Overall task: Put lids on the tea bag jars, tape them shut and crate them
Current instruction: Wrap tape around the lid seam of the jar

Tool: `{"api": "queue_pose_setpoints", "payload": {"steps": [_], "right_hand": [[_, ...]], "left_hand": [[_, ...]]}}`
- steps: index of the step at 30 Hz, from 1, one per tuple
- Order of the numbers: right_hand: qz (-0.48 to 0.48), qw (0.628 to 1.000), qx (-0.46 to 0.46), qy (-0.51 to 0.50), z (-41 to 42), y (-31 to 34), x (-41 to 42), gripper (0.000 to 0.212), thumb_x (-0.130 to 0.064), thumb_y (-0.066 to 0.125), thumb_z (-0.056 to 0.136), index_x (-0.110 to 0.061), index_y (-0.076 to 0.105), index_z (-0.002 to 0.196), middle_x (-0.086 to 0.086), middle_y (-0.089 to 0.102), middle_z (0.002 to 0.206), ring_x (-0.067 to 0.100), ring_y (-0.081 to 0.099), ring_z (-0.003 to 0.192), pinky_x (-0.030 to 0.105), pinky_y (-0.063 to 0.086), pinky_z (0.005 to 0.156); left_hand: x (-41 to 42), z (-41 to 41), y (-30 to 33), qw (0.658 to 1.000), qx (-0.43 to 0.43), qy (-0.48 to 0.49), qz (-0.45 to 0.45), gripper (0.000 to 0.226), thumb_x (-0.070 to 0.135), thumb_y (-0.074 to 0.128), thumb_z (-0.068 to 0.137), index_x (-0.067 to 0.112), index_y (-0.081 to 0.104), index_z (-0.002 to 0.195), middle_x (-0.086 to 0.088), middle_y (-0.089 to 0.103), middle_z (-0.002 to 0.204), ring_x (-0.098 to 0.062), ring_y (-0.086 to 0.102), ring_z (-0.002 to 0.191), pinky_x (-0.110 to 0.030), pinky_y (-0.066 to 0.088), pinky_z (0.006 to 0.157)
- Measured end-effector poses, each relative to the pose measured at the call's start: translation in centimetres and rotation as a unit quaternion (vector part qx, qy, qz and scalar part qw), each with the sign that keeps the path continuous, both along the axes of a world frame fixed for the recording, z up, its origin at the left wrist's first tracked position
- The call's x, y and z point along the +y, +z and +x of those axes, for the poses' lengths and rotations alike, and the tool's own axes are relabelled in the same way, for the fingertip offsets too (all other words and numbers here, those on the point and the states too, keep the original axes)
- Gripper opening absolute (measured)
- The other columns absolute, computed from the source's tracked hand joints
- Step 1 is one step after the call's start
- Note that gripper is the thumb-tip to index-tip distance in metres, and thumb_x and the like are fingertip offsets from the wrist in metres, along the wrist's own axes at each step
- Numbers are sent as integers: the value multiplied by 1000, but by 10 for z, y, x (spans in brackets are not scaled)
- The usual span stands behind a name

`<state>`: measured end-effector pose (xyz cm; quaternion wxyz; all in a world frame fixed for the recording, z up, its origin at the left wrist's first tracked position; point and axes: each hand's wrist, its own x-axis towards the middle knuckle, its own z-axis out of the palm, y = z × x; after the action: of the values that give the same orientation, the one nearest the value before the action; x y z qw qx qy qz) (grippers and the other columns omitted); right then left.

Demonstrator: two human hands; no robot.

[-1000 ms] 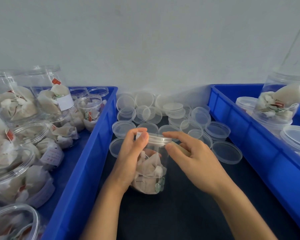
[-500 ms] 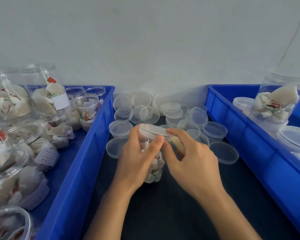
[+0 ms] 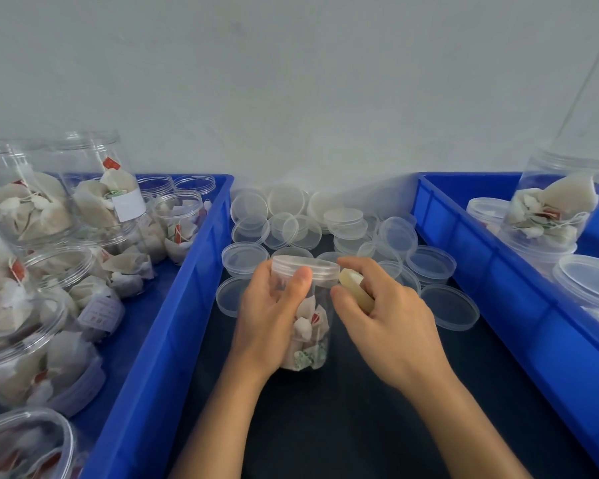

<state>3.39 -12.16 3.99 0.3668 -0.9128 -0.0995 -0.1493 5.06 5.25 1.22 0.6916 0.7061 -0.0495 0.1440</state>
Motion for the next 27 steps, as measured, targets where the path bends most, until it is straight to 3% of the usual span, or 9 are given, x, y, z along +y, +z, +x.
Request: {"api": "queue_pose_setpoints", "payload": {"steps": [3, 9, 15, 21, 27], "right_hand": [[-1, 1000, 5, 3, 1, 0, -1, 30, -50, 48, 95, -58, 49, 124, -31, 61, 69, 3, 60, 69, 32, 41, 64], [6, 1000, 14, 15, 2, 2, -4, 29, -53, 49, 94, -58, 52, 123, -28, 61, 69, 5, 60, 70, 32, 42, 66], [46, 998, 29, 40, 3, 4, -9, 29, -55, 49, 88, -56, 55, 116, -15, 59, 65, 6, 59, 70, 33, 45, 66], [60, 995, 54, 60, 7, 3, -15, 31, -54, 48, 87, -54, 57, 116, -8, 56, 65, 8, 57, 65, 32, 43, 65], [84, 991, 67, 83, 9, 5, -19, 34, -55, 52, 86, -55, 60, 119, -1, 59, 70, 8, 55, 63, 36, 47, 64]], "left_hand": [[1, 0, 1, 1000, 10, -15, -25, 54, 65, 66, 85, 25, 68, 121, 2, 78, 113, -19, 76, 108, -49, 60, 96], [3, -1, 2, 998, 22, -35, -37, 61, 65, 65, 84, 19, 69, 123, -4, 78, 114, -26, 77, 106, -52, 61, 95], [7, -1, 1, 998, 29, -53, -20, 63, 70, 63, 85, 19, 69, 122, -3, 78, 113, -24, 77, 103, -39, 61, 87], [10, -1, 3, 998, 36, -57, -17, 62, 69, 62, 85, 17, 72, 117, -8, 78, 110, -31, 76, 104, -61, 57, 99], [12, -2, 5, 997, 38, -64, 1, 61, 72, 58, 87, 20, 73, 116, -10, 78, 109, -35, 75, 104, -64, 56, 99]]}}
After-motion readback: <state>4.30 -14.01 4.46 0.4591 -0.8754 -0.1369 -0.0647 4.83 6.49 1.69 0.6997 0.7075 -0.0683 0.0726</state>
